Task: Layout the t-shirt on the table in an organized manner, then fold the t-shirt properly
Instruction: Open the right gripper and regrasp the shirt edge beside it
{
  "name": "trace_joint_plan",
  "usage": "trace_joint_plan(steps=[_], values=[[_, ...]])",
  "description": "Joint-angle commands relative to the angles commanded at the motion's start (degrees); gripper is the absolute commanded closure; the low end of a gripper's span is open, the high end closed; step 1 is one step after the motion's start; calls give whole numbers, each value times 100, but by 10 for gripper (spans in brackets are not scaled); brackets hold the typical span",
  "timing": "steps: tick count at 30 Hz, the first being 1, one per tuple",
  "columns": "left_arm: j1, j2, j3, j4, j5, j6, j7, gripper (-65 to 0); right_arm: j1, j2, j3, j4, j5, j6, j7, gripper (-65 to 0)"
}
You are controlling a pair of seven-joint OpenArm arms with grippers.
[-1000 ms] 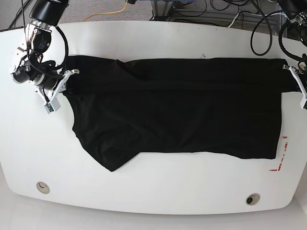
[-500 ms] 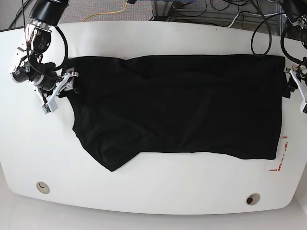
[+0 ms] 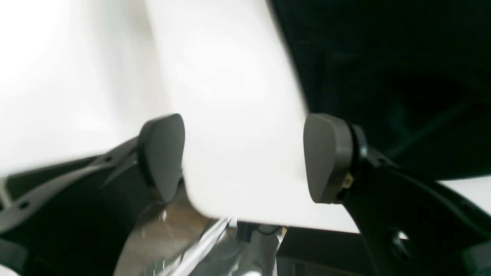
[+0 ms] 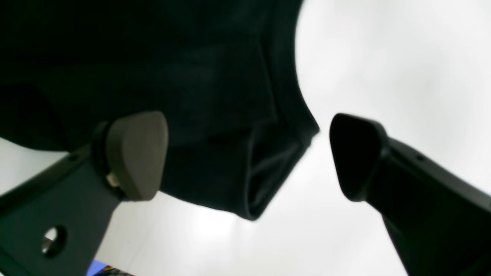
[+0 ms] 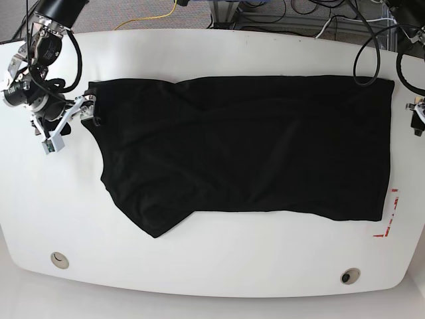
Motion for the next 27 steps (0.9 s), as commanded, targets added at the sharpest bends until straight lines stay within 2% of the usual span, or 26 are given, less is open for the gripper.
trace_joint_plan(steps=[5, 9, 14, 17, 20, 22, 25, 27], values=[[0, 62, -44, 0, -9, 0, -176, -453, -176, -35, 141, -18, -26, 9, 237, -650], [44, 387, -62, 18, 26, 0, -695, -453, -308, 0, -149, -290, -35, 9, 712, -650], [123, 536, -70, 26, 35, 0, -1081, -451, -334, 35, -545, -782, -53, 9, 1354, -650], [141, 571, -70, 26, 44, 0, -1336, -444, -334, 114, -721, -993, -325, 9, 1697, -650], [158, 677, -70, 26, 44, 0, -1635, -401, -325, 105, -905, -1099, -695, 18, 2057, -650], [158, 730, -70, 26, 105, 0, -1776, -371, -325, 105, -993, -1134, -976, 132, 2277, -650], [158, 809, -53, 26, 246, 0, -1785, -354, -290, 97, -1002, -1213, -1389, 382, 2338, -650], [158, 870, -53, 26, 273, 0, -1785, -356, -273, 88, -1002, -1240, -1635, 382, 2374, -650]])
